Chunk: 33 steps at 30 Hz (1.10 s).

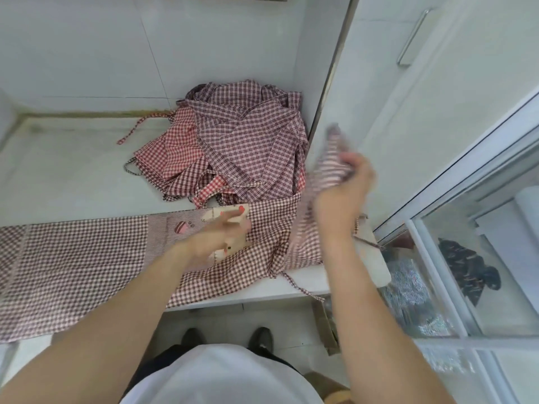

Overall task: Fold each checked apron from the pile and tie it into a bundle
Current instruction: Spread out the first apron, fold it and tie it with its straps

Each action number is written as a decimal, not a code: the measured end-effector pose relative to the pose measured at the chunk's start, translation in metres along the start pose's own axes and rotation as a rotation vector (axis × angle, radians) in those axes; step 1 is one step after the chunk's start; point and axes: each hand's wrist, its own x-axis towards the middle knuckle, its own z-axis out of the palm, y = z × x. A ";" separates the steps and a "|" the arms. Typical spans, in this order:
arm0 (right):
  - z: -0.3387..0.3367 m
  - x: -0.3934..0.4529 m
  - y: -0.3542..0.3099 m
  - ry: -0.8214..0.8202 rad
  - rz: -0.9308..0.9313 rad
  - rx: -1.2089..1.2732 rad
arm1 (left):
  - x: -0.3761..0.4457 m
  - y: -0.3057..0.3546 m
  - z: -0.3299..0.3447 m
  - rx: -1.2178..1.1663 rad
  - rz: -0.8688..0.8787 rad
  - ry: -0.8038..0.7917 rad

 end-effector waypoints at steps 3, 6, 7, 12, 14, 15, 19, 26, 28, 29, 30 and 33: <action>0.040 -0.041 -0.009 -0.766 -0.045 -0.076 | -0.012 -0.002 -0.025 -0.655 0.109 0.007; 0.033 -0.052 0.022 -1.064 -0.034 -0.228 | -0.037 -0.012 -0.039 -0.969 0.140 0.179; 0.030 -0.051 0.037 -1.044 -0.023 -0.267 | -0.042 -0.021 -0.045 -0.981 0.168 0.289; -0.008 -0.036 0.084 -1.013 0.073 -0.561 | -0.054 -0.051 -0.058 -0.724 0.051 0.384; -0.021 -0.029 0.087 -1.125 0.221 -0.670 | -0.057 -0.057 -0.066 -0.539 -0.038 0.336; -0.026 -0.027 0.087 -1.191 0.278 -0.717 | -0.058 -0.058 -0.070 -0.416 -0.085 0.297; -0.040 -0.030 0.093 -1.509 0.349 -0.921 | -0.048 -0.063 -0.076 0.120 -0.315 0.243; -0.040 -0.055 0.118 -1.626 0.271 -0.995 | -0.022 -0.064 -0.044 0.792 -0.272 0.197; -0.039 -0.059 0.120 -1.626 0.274 -1.002 | -0.022 -0.057 -0.049 0.808 -0.239 0.190; -0.040 -0.061 0.118 -1.633 0.249 -0.989 | -0.023 -0.052 -0.055 0.797 -0.216 0.194; -0.040 -0.064 0.115 -1.629 0.212 -0.945 | -0.024 -0.046 -0.062 0.768 -0.192 0.212; -0.042 -0.064 0.105 -1.551 0.280 -0.663 | -0.026 -0.030 -0.088 0.609 -0.136 0.292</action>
